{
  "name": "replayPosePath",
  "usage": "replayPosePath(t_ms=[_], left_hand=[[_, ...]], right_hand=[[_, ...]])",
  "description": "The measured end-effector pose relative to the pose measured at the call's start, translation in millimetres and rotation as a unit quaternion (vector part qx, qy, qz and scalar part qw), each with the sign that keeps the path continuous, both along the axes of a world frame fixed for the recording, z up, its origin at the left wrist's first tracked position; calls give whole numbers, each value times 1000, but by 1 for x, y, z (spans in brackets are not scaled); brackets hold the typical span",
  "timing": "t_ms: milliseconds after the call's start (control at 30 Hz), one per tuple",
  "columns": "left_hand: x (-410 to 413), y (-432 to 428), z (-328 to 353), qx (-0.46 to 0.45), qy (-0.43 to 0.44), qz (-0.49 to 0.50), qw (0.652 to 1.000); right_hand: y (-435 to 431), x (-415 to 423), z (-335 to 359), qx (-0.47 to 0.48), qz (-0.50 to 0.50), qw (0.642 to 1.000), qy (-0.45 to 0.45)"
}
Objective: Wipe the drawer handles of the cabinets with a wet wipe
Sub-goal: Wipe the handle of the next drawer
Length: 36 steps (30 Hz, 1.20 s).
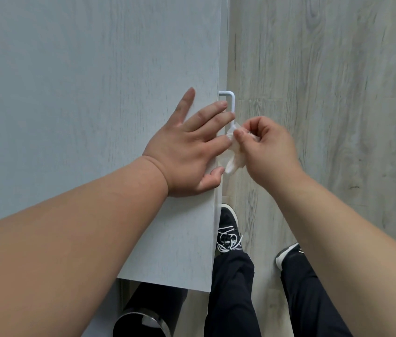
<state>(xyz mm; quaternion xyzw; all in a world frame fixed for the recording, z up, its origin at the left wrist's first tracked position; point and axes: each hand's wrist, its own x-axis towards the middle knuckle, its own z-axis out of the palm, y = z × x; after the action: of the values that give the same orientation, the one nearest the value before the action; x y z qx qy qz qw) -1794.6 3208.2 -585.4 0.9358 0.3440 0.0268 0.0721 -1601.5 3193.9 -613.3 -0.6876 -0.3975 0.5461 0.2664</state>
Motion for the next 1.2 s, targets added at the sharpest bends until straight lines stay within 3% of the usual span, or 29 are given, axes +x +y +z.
replayPosePath(t_ms=[433,733,867,967,1000,1100,1200], left_hand=[[-1,0,-1,0,6,-3,1000],[-1,-1,-2,5,40,-2,999],[9,-5,15,-23,140,6,990],[37,-11,50,-123,316,74,938],[50,-15,66,-153,319,106,929],[81,-26,122,-214,201,234,927],[109,-30,181,-208,152,244,935]], right_hand=[[-21,4,0,-64,70,995,-25],[-25,25,24,-48,130,984,-116],[-34,46,61,-57,133,983,-113],[-32,68,101,-73,152,978,-124],[-32,76,117,-80,163,975,-130],[-30,95,168,-86,198,962,-168],[-31,116,216,-80,207,955,-197]])
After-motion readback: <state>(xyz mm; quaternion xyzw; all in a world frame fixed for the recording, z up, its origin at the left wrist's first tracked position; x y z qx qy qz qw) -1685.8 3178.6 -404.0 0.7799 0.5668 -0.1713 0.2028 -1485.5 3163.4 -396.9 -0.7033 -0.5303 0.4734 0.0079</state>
